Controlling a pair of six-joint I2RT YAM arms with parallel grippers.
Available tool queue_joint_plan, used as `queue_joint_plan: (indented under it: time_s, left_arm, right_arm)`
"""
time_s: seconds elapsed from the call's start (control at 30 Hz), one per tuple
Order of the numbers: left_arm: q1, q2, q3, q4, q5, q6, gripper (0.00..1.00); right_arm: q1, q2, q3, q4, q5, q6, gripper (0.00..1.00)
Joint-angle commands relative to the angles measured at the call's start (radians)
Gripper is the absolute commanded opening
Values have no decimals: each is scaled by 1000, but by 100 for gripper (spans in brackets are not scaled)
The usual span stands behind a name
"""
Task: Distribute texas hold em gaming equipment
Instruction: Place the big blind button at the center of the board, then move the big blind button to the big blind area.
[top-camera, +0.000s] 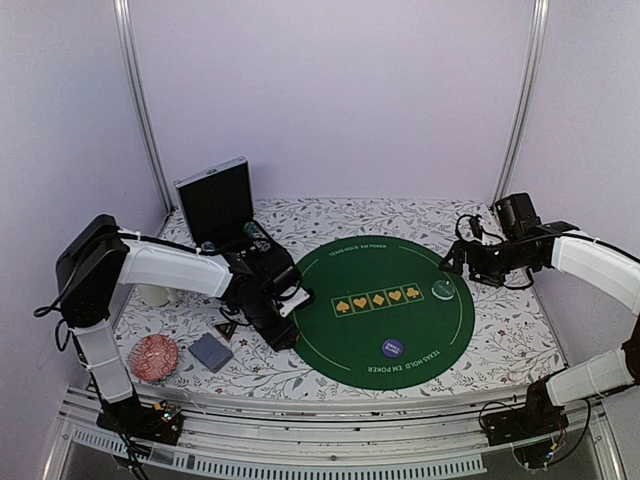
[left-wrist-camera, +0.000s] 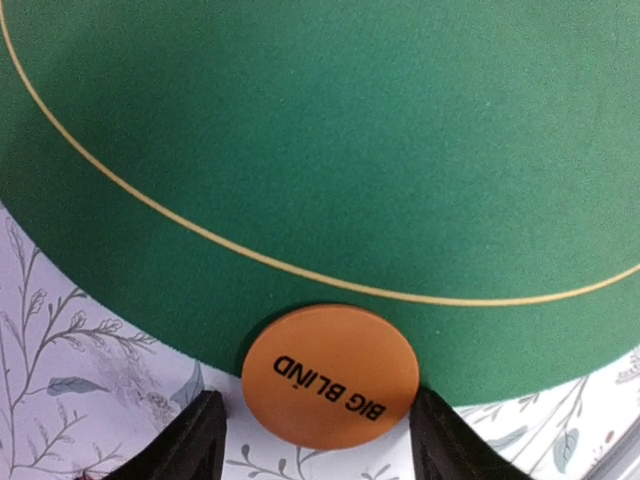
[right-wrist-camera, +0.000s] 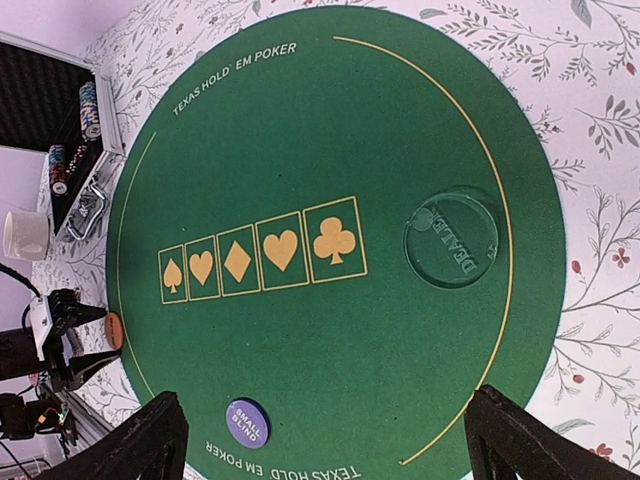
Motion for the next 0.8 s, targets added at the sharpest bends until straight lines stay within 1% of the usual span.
queue_joint_plan:
  time_s: [0.0,0.1,0.27,0.57,0.77]
  left_arm:
    - [-20,35,21,25,9,3,58]
    - [-20,40,29,27,21,4,51]
    - [-21,37,28,32,22,1,44]
    - [-20,21,39,61,6,-2,40]
    - [-18,48,76,67,3,3,37]
  right_arm:
    - [8,-21,-25,7,6,14,99]
    - [7,-21,-25,6,7,13,99]
    - [7,-24,-25,9,6,12,99]
    - [7,-30,-27,7,9,10,99]
    - [7,-34,-28,3,11,10,99]
